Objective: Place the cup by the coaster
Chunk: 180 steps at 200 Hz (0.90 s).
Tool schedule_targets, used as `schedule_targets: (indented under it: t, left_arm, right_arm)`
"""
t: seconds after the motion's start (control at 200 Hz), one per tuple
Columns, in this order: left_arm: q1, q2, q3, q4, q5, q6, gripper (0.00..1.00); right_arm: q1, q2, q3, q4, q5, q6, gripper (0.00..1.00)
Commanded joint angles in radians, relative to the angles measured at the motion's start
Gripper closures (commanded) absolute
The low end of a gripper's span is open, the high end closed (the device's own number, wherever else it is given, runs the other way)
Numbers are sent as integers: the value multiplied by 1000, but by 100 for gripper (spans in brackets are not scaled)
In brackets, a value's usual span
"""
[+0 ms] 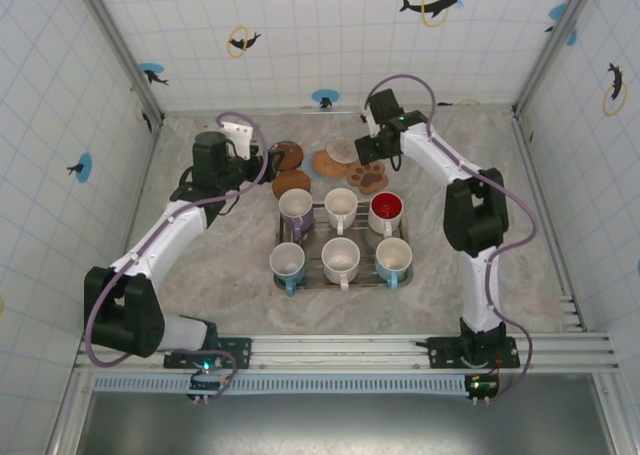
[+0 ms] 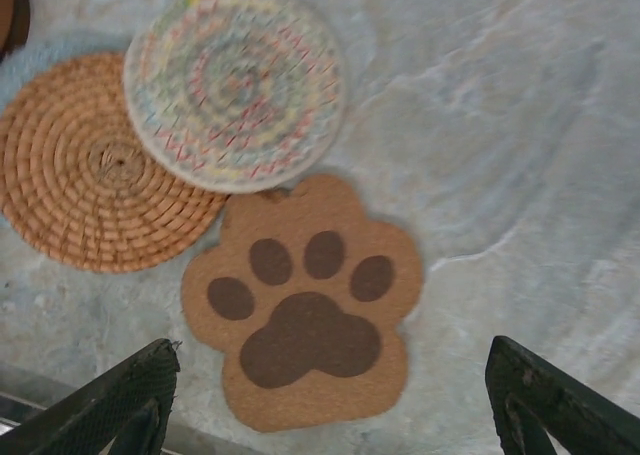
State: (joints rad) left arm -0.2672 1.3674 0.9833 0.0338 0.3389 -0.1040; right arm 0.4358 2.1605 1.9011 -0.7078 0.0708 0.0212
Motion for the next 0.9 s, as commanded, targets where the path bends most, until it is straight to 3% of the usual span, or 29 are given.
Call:
schedule_targets:
  t: [0.0, 0.3, 0.896]
  left_arm:
    - [-8, 14, 44, -50, -22, 27, 24]
    - [-26, 25, 61, -57, -31, 19, 25]
    - [-46, 18, 68, -95, -55, 22, 25]
  right_arm:
    - [14, 57, 90, -124, -41, -39, 18]
    - [22, 137, 98, -132, -88, -35, 18]
    - [54, 236, 149, -181, -19, -58, 18]
